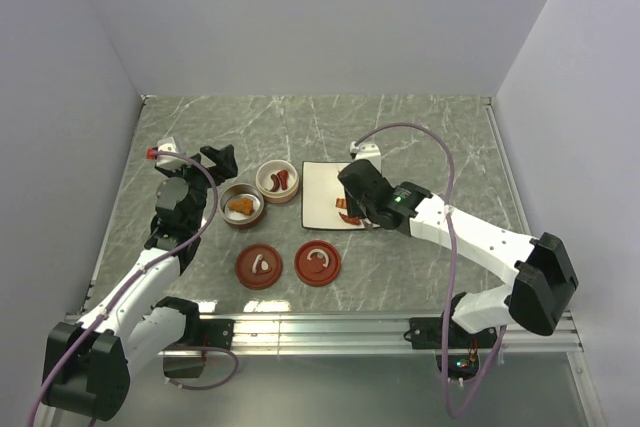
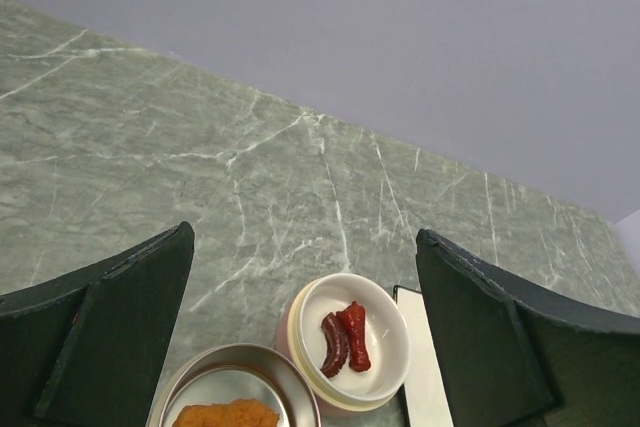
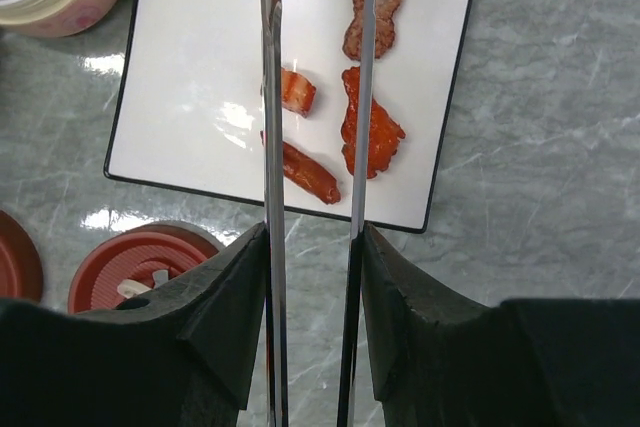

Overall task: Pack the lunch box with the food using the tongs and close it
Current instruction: Pick up the food using the clamp

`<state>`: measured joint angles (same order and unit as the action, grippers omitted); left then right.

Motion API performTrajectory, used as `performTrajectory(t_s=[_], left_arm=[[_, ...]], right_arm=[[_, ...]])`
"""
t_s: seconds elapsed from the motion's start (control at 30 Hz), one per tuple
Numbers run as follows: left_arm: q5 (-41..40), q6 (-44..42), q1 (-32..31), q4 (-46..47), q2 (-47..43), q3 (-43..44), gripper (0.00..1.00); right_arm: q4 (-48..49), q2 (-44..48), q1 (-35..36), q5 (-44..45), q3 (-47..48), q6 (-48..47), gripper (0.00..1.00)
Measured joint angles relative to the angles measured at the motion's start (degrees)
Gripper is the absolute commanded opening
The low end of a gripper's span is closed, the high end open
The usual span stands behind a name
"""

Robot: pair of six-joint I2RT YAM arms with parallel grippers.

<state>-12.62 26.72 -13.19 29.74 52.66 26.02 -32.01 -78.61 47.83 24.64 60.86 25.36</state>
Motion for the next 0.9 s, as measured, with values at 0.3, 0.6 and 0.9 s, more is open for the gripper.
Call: performTrajectory(t_s=[0.3,0.6,0.9], left_arm=[[0.6,0.1,0.0,0.0,-0.1,0.0,0.99],[0.8,0.1,0.0,0.0,-0.3,0.0,1.00],[0.8,0.1,0.0,0.0,-0.3,0.0,1.00]], right_arm=[[-0.7,0.5,-0.2,1.5,-3.1,3.7,0.48],[-1.0,0.5,-1.1,1.4,-5.0,5.5,0.51],[0.7,-0.9,-2.8,-1.6,-7.8,5.7,0.52]])
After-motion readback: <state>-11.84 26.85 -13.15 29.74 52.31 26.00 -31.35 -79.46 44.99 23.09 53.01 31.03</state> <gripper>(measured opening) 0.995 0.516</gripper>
